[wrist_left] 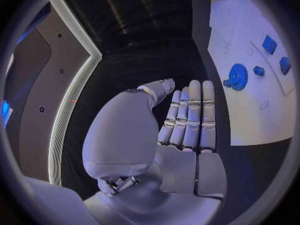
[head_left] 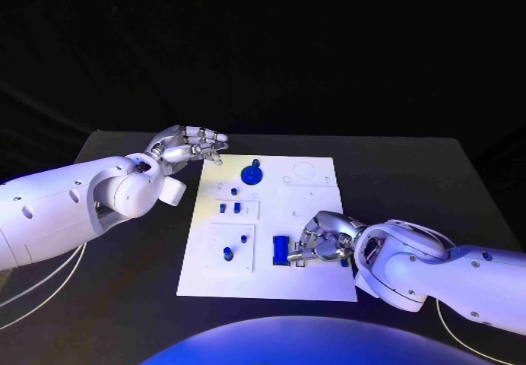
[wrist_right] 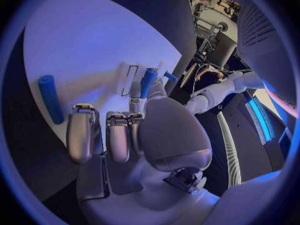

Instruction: Assemble the parts on the task board

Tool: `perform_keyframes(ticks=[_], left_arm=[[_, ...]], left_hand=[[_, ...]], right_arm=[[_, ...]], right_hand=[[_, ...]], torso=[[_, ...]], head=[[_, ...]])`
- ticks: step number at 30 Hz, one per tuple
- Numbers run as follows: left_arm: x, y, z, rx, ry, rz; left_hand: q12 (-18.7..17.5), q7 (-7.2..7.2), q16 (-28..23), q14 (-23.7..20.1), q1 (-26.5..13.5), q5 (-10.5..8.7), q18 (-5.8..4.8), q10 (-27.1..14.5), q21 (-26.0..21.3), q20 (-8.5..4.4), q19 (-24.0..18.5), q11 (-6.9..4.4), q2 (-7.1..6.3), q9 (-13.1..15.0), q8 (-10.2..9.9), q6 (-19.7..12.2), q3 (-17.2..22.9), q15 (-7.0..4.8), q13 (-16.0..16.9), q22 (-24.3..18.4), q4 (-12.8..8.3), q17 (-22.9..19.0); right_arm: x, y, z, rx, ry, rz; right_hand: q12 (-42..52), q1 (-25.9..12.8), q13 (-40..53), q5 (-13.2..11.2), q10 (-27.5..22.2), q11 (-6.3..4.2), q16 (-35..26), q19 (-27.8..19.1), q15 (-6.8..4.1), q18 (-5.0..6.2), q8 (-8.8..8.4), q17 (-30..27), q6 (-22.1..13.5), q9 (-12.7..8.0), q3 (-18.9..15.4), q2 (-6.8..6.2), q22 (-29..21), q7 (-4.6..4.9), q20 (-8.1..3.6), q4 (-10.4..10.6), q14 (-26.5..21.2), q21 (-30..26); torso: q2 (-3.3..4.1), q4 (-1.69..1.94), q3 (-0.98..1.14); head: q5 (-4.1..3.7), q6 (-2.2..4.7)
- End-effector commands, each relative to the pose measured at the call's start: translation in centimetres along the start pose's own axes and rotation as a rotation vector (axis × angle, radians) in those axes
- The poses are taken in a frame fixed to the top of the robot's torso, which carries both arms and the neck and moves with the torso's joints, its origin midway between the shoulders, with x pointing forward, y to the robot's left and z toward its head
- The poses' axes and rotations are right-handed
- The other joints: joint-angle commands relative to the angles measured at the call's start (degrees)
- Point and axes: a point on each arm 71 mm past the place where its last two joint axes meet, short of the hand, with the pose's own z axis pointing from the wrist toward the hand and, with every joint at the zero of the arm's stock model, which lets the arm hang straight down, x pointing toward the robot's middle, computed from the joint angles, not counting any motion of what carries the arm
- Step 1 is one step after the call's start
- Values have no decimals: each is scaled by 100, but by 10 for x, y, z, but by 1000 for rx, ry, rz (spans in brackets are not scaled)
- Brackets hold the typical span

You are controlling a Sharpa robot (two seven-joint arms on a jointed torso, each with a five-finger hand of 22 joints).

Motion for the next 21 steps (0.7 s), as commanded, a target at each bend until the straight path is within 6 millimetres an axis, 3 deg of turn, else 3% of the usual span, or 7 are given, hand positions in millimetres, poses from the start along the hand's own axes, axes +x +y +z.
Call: perform_keyframes(ticks=[1, 9, 14, 21], left_arm=[[2, -1, 0, 11, 15, -3], [2, -1, 0, 15, 13, -2], [3, -1, 0, 17, 14, -3], [3, -1, 0, 18, 15, -3]], left_hand=[[32, 92, -15, -36, -46, 17, 67, -43, -23, 5, 30, -2, 20, -8, -11, -32, -16, 21, 8, -8, 1, -7], [32, 92, -15, -36, -46, 17, 67, -43, -23, 5, 30, -2, 20, -8, -11, -32, -16, 21, 8, -8, 1, -7], [32, 92, -15, -36, -46, 17, 67, -43, -23, 5, 30, -2, 20, -8, -11, -32, -16, 21, 8, -8, 1, -7], [36, 92, -14, -36, -47, 15, 67, -44, -27, 5, 33, -2, 16, -8, -10, -32, -20, 21, 8, -10, -1, -8]], right_arm=[[-9, -1, -6, -34, -70, 14], [-43, -23, -24, 6, -157, -11], [-53, -43, -35, 73, -159, -64], [-49, -65, -48, 138, -175, -130]], right_hand=[[-44, 166, 1390, -30, 552, 7, 3, 197, -13, -57, -88, 1215, -142, -34, -82, 8, 1173, 38, -27, 11, 551, -62], [-144, 397, 1330, -35, 510, 168, -23, 155, 120, -40, -398, 1133, -452, -95, -295, -38, 1145, 227, 77, 38, 535, -174], [-174, 403, 1312, -36, 497, 187, -26, 150, 138, -38, -435, 1124, -471, -98, -343, -71, 1142, 246, 95, 40, 533, -185], [-251, 520, 1265, -27, 466, 189, -42, 138, 148, -31, -449, 1077, -402, -83, -371, -89, 1136, 239, 117, 17, 522, -213]], torso=[[-5, -4, 0], [-9, -4, -11], [0, -5, -7], [3, -12, 1]], head=[[-17, -3], [-92, 3], [-138, 20], [-189, 32]])
